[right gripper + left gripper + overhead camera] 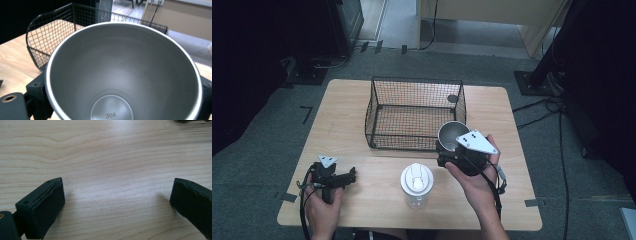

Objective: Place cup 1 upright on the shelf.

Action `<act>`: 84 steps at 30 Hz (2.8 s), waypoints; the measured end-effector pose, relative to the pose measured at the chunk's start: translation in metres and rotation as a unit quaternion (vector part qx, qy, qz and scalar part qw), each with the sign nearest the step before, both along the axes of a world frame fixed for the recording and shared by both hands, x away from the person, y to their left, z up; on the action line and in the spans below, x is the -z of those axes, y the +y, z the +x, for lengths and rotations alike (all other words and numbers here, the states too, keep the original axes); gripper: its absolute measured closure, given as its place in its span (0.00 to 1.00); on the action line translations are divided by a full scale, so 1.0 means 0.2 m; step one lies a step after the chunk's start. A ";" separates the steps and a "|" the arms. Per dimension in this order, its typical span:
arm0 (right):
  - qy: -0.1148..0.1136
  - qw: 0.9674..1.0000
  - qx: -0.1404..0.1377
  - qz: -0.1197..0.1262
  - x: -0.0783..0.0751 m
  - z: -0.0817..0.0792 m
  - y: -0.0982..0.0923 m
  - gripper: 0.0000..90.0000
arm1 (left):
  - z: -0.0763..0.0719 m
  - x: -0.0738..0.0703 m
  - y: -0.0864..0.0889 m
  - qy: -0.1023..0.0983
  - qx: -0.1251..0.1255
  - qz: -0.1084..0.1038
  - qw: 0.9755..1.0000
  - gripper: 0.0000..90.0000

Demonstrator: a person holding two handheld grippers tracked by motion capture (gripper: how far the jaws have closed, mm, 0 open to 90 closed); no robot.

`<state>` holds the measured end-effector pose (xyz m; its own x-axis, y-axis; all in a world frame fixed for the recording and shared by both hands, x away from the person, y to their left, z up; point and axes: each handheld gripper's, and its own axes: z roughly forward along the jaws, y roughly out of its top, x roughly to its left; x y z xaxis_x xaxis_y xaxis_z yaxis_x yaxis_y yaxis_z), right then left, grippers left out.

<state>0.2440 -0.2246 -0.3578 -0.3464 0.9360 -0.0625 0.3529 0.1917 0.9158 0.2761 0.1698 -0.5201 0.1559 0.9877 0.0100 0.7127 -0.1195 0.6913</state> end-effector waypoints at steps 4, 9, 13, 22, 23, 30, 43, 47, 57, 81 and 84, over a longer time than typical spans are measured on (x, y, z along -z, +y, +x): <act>-0.010 1.000 -0.001 0.000 -0.02 0.03 0.02 0.08 | 0.00 0.00 0.00 0.000 0.000 0.000 1.000 0.00; -0.033 0.999 0.006 0.015 -0.04 0.09 0.06 0.08 | 0.00 0.00 0.00 0.000 0.000 0.000 1.000 0.00; -0.052 0.998 0.006 0.023 -0.04 0.13 0.06 0.08 | 0.00 0.00 0.00 0.001 0.000 0.000 1.000 0.00; -0.122 0.990 0.009 0.063 -0.01 0.29 0.09 0.08 | 0.00 0.00 0.00 0.001 0.000 0.000 1.000 0.00; -0.122 0.990 0.009 0.063 -0.01 0.29 0.09 0.08 | 0.00 0.00 0.00 0.001 0.000 0.000 1.000 0.00; -0.147 0.987 0.006 0.064 0.02 0.41 0.13 0.08 | 0.00 0.00 0.00 0.000 0.000 0.000 1.000 0.00; -0.174 0.983 -0.005 0.052 0.05 0.60 0.18 0.08 | 0.00 0.00 0.00 0.000 0.000 -0.001 1.000 0.00; -0.173 0.983 -0.002 0.056 0.08 0.65 0.19 0.08 | 0.00 0.00 0.00 0.000 0.000 0.000 1.000 0.00; -0.150 0.987 0.003 0.058 0.20 0.82 0.20 0.08 | 0.00 0.00 0.00 0.000 0.000 0.000 1.000 0.00; -0.040 0.997 -0.021 0.063 0.45 1.04 0.26 0.08 | 0.00 0.00 0.00 0.001 0.001 0.000 1.000 0.00; -0.025 0.998 -0.024 0.052 0.46 1.05 0.27 0.08 | 0.00 0.00 0.00 0.001 0.000 0.000 1.000 0.00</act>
<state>0.4535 -0.1716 -0.4497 -0.3897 0.9208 0.0164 0.2996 0.1099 0.9477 0.2760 0.1699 -0.5200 0.1568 0.9876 0.0098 0.7136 -0.1201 0.6902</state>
